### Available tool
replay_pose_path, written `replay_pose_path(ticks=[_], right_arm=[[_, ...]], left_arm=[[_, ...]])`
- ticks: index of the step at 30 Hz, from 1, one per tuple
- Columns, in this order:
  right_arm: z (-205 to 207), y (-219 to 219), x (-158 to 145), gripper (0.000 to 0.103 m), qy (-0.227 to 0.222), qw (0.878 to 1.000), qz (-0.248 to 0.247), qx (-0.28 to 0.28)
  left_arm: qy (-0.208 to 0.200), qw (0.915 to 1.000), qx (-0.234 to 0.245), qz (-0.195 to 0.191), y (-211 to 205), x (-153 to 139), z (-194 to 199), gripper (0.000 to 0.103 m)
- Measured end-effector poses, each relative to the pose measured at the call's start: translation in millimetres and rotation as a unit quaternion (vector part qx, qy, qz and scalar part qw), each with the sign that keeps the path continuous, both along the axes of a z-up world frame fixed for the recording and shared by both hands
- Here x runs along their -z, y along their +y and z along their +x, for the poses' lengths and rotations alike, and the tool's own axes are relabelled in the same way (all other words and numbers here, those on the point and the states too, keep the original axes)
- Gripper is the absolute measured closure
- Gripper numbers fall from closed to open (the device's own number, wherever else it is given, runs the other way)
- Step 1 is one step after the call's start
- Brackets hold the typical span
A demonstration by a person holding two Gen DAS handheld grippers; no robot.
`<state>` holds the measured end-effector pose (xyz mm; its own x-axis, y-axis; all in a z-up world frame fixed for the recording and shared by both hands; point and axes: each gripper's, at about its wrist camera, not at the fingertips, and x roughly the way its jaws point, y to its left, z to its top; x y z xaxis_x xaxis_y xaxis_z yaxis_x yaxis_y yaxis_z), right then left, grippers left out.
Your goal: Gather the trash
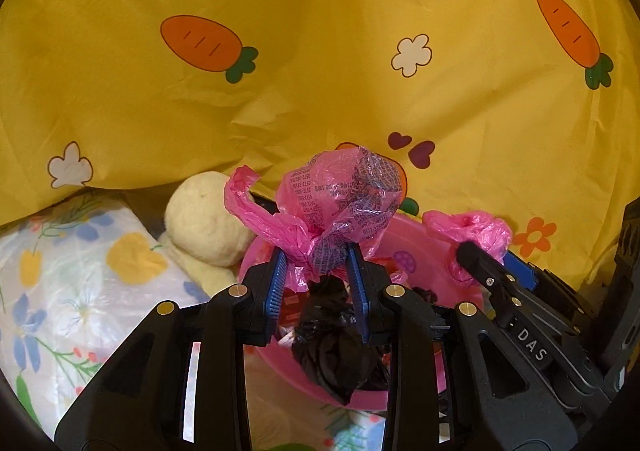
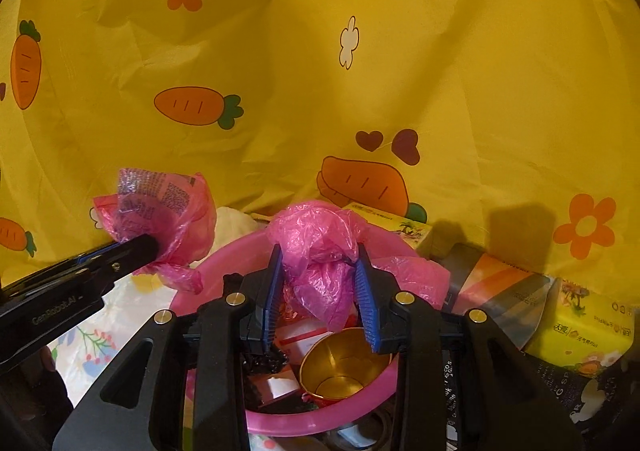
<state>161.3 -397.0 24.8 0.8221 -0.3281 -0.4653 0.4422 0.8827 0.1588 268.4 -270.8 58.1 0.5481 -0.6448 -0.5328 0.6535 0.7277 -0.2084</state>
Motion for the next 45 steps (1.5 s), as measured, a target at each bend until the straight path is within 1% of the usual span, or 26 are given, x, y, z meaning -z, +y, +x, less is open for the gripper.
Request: replay_pose_path(ticks=[4, 6, 7, 9, 10, 11, 12, 14, 16, 17, 18, 21, 23, 28, 30, 34, 39, 45], right_arm=[[0.5, -5.8, 0.7, 0.067, -0.001, 1.0, 0.0, 0.007], [1.3, -5.9, 2.5, 0.065, 0.001, 1.0, -0.005, 0.007], [3.2, -7.1, 3.2, 0.064, 0.002, 1.0, -0.006, 0.007], [6.1, -10.9, 6.8, 0.06, 0.005, 1.0, 0.0, 0.006], [6.4, -13.0, 9.2, 0.058, 0.007, 1.0, 0.003, 0.006], [7.6, -13.4, 10.0, 0.056, 0.008, 1.0, 0.003, 0.005], [7.6, -13.8, 11.0, 0.054, 0.007, 1.0, 0.003, 0.004], [6.7, -15.2, 12.5, 0.048, 0.006, 1.0, 0.004, 0.004], [5.3, -17.4, 13.4, 0.043, 0.004, 1.0, 0.01, 0.006], [4.1, -17.7, 12.9, 0.042, 0.001, 1.0, 0.013, 0.007], [2.9, -17.4, 11.9, 0.042, -0.001, 1.0, 0.013, 0.006], [-4.5, -8.8, 8.4, 0.028, -0.012, 1.0, -0.007, 0.011], [-8.7, 0.6, 7.1, 0.019, -0.015, 1.0, -0.022, 0.01], [-17.9, 26.6, 5.1, 0.006, -0.015, 0.998, -0.061, 0.015], [-21.1, 35.4, 4.5, 0.006, -0.015, 0.997, -0.075, 0.019], [-28.2, 49.3, 4.2, 0.006, -0.009, 0.997, -0.074, 0.015], [-43.9, 70.9, 2.7, 0.006, -0.015, 0.997, -0.071, 0.001], [-68.0, 99.3, -1.5, 0.006, -0.021, 0.997, -0.075, -0.018]], left_arm=[[0.021, 0.9996, 0.017, -0.003, -12.5, 9.4, 8.0, 0.073], [0.032, 0.9992, 0.022, -0.003, -17.1, 15.4, 11.0, 0.07], [0.04, 0.9988, 0.028, -0.004, -18.9, 18.4, 11.9, 0.067], [0.05, 0.9982, 0.033, -0.002, -21.2, 23.3, 13.2, 0.052], [0.048, 0.9983, 0.032, -0.004, -19.7, 24.2, 12.6, 0.039], [0.042, 0.9988, 0.024, -0.006, -16.8, 23.9, 12.1, 0.032], [0.039, 0.9991, 0.015, -0.01, -12.9, 22.7, 12.4, 0.029], [0.042, 0.9987, 0.005, -0.028, -2.1, 20.5, 13.8, 0.02], [0.042, 0.9983, -0.013, -0.04, 7.3, 18.7, 15.2, 0.016], [0.041, 0.9981, -0.019, -0.041, 11.3, 18.6, 14.7, 0.014], [0.038, 0.9982, -0.023, -0.04, 14.6, 18.4, 13.5, 0.014], [0.002, 0.9985, -0.05, -0.022, 26.2, 17.9, 3.1, 0.011], [-0.02, 0.997, -0.074, -0.01, 35.7, 17.8, -3.7, 0.009], [-0.05, 0.992, -0.115, 0.002, 64.8, 17.4, -21.9, 0.006], [-0.06, 0.9898, -0.129, 0.004, 76.8, 16.2, -30.4, 0.006], [-0.067, 0.9864, -0.15, 0.005, 101.7, 14.4, -46.8, 0.006], [-0.077, 0.9819, -0.173, 0.005, 131.8, 11.6, -70.7, 0.006], [-0.092, 0.9752, -0.201, 0.015, 161.5, 9.5, -106.3, 0.006]])
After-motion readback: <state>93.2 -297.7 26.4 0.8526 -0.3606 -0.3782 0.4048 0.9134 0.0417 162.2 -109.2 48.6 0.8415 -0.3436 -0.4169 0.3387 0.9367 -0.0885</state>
